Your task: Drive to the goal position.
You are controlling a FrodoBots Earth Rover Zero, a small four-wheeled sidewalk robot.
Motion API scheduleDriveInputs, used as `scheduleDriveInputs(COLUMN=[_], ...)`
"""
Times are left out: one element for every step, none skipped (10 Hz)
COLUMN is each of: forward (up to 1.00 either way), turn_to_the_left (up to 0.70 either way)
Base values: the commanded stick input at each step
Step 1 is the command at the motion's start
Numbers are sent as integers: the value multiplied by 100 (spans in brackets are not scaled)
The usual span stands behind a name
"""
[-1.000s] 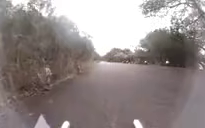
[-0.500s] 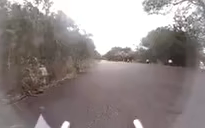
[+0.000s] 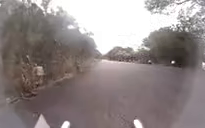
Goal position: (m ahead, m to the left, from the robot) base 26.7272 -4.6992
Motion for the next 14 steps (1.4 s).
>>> scheduleDriveInputs(forward=[50, 50, 50, 50, 50, 50, 50, 50, 50, 50, 50, 50, 50, 50], turn_to_the_left=[0, 0, 0, -22, -47, -50, -50, -50, 0, 0, 0, 0, 0, 0])
